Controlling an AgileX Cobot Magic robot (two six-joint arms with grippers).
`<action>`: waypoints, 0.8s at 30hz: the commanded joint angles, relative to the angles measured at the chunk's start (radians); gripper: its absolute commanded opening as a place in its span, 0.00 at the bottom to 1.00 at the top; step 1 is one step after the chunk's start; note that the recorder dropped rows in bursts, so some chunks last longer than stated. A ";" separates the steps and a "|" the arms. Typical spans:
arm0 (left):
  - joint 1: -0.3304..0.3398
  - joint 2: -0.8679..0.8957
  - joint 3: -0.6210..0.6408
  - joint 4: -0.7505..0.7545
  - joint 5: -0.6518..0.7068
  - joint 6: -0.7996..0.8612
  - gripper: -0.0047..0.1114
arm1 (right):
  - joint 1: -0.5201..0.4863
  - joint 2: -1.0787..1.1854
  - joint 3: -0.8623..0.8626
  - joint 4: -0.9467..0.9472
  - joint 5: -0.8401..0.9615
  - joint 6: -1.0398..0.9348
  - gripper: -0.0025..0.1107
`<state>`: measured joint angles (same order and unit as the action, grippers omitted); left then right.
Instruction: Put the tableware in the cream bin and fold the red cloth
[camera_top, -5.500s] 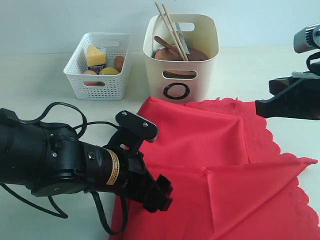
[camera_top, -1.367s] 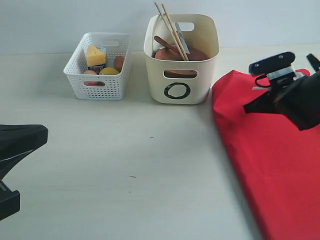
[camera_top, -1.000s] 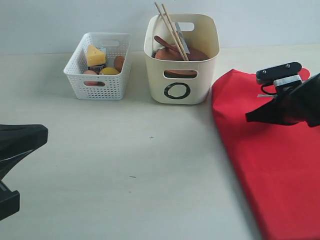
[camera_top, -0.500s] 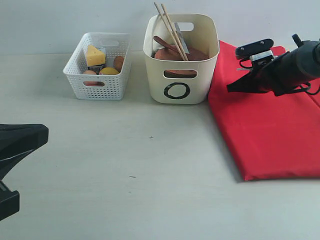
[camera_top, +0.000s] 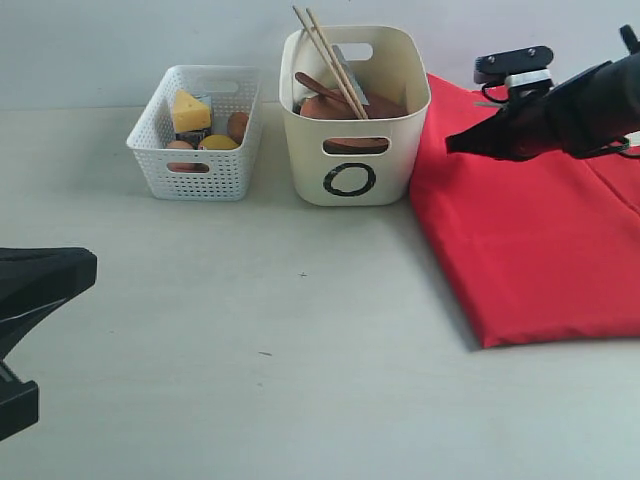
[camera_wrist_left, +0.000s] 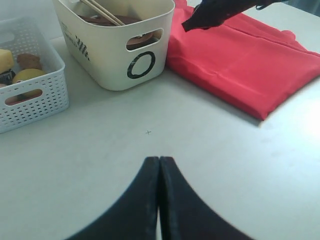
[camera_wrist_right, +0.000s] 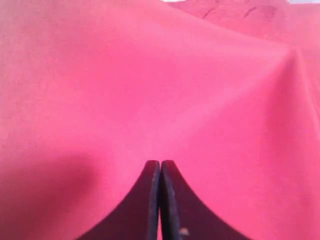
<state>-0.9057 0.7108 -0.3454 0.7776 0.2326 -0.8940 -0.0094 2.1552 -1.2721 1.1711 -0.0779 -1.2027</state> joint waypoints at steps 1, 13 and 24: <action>0.001 -0.005 0.002 0.004 -0.009 -0.002 0.05 | -0.035 -0.047 0.095 -0.003 -0.005 -0.009 0.02; 0.001 -0.005 0.002 0.002 -0.009 -0.002 0.05 | -0.043 0.113 0.075 -0.007 0.005 -0.009 0.02; 0.001 -0.005 0.002 0.015 -0.009 0.000 0.05 | -0.043 0.183 -0.132 -0.007 0.157 -0.007 0.02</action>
<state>-0.9057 0.7108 -0.3454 0.7814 0.2326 -0.8940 -0.0561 2.3128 -1.4034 1.1637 -0.0240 -1.2067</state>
